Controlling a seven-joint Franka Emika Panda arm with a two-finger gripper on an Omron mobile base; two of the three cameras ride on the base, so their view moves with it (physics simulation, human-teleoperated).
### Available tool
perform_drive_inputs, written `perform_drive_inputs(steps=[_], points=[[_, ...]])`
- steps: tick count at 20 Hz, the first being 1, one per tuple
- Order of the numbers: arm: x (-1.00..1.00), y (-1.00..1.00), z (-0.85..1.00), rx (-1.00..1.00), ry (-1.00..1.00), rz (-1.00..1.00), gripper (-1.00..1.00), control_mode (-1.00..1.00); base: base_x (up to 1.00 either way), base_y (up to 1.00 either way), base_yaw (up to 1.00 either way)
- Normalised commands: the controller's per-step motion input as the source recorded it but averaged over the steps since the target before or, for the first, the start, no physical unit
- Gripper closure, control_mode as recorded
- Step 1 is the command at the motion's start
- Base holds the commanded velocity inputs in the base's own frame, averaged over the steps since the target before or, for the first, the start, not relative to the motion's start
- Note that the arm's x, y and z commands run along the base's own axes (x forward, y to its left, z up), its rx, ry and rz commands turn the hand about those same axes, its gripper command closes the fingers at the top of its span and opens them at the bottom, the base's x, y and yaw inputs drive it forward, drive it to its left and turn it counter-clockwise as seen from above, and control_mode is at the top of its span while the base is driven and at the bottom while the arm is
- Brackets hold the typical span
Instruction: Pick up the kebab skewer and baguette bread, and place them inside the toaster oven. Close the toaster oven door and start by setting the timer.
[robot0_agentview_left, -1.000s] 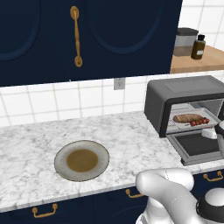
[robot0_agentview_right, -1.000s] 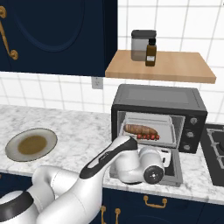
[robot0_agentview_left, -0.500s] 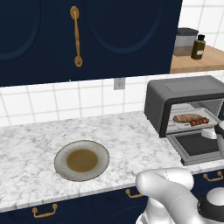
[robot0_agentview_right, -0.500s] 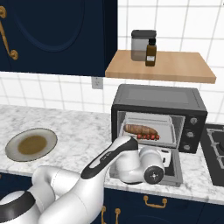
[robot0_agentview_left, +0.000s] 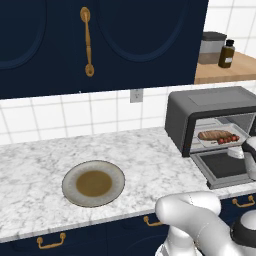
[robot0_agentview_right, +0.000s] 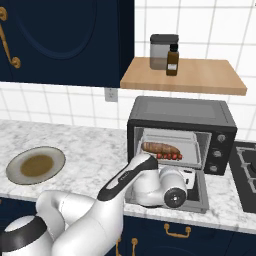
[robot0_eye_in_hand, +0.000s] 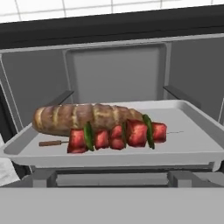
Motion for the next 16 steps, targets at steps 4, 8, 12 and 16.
perform_drive_inputs(steps=[4, 8, 12, 16], points=[[0.31, 0.02, -0.09, -0.11, -0.01, 0.00, -1.00, -1.00, 0.00, 0.00, 0.00], [0.29, 0.01, 0.00, -0.02, 0.00, 0.00, -1.00, -1.00, 0.00, 0.00, 0.00], [0.05, 0.00, -0.03, 0.00, 0.00, 0.00, -1.00, -1.00, 0.00, 0.00, 0.00], [0.00, 0.00, -0.08, 0.02, 0.00, 0.00, -1.00, -1.00, 0.00, 0.00, 0.00]])
